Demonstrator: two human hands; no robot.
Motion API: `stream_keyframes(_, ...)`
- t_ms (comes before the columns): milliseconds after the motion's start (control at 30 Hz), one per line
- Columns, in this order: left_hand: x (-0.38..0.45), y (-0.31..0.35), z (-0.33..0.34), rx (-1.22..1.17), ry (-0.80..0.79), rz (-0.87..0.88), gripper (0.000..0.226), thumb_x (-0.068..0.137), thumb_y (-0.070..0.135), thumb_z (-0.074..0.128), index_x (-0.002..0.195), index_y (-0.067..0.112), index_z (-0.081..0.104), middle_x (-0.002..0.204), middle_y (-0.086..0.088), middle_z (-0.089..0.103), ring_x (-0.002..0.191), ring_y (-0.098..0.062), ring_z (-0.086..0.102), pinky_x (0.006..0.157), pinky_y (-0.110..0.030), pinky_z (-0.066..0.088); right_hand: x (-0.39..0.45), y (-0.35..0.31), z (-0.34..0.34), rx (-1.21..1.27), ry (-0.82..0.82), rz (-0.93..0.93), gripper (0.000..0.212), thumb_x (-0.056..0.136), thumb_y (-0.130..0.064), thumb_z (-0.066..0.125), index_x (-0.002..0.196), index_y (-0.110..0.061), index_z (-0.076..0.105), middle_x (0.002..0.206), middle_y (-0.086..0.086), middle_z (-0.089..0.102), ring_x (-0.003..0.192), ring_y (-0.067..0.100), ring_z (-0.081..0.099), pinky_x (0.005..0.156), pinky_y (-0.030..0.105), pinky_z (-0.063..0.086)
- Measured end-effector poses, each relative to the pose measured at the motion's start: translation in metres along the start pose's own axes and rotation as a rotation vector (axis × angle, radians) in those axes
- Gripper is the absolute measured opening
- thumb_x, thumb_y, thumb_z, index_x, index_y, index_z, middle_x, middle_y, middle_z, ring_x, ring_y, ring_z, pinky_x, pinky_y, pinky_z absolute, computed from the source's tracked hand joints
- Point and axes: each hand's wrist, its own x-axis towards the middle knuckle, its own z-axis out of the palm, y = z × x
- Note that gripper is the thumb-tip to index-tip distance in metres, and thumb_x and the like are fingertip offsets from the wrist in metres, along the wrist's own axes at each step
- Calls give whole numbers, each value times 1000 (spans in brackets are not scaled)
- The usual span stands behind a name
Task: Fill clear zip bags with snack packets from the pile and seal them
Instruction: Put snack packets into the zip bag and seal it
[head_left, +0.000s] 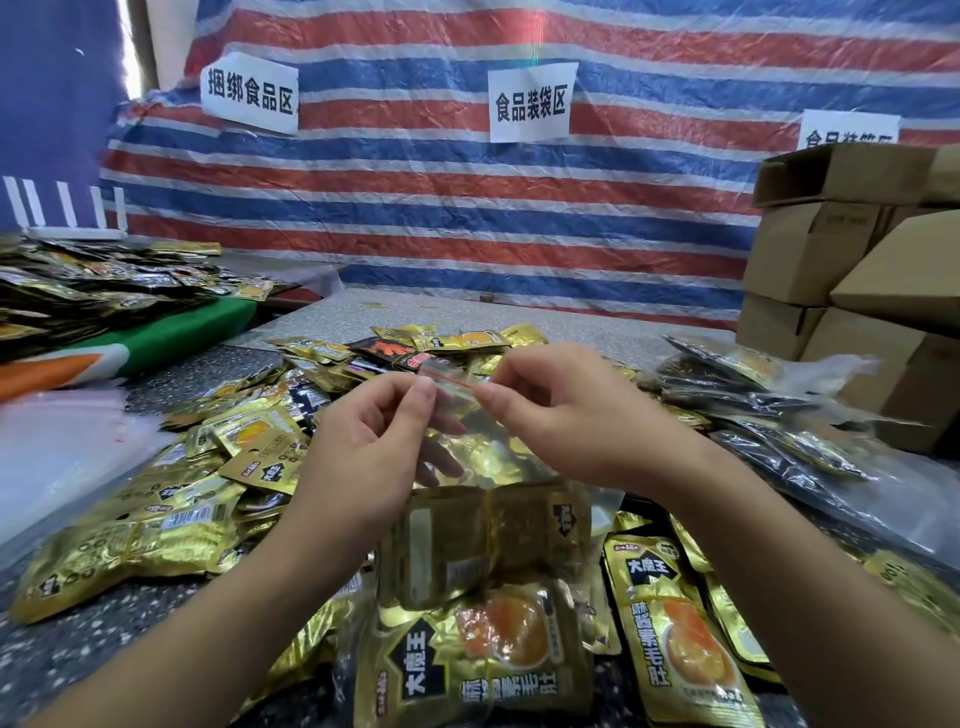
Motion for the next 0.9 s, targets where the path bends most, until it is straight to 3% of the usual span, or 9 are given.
stream_keyframes(200,-5,1,3,1,-97,61,21,90,36,51,84,27,69,75,-4,71,55,-19,66,49,-21,49,-1,-7,3,74,-17,-12,24,96,-35,62,78,-20,65,61,-10,54,52,1,45,49,17,34)
stream_keyframes(400,-5,0,1,10,-62,104,18,97,25,56,83,26,68,72,-4,69,54,-21,67,48,-24,49,-1,-12,7,134,-2,-10,21,94,-32,66,80,-17,68,61,-9,57,52,1,45,49,19,36)
stream_keyframes(567,-4,-1,1,34,-53,104,17,90,31,52,81,27,66,68,-1,67,54,-21,67,47,-26,50,0,-14,14,139,57,1,21,92,-31,67,78,-15,70,55,-10,55,47,1,45,48,16,31)
stream_keyframes(900,-2,-6,1,116,4,149,19,93,32,52,84,20,63,69,-5,66,54,-21,67,45,-28,50,-2,-17,19,76,76,-8,17,93,-28,65,76,-24,65,66,-11,60,60,5,52,56,21,36)
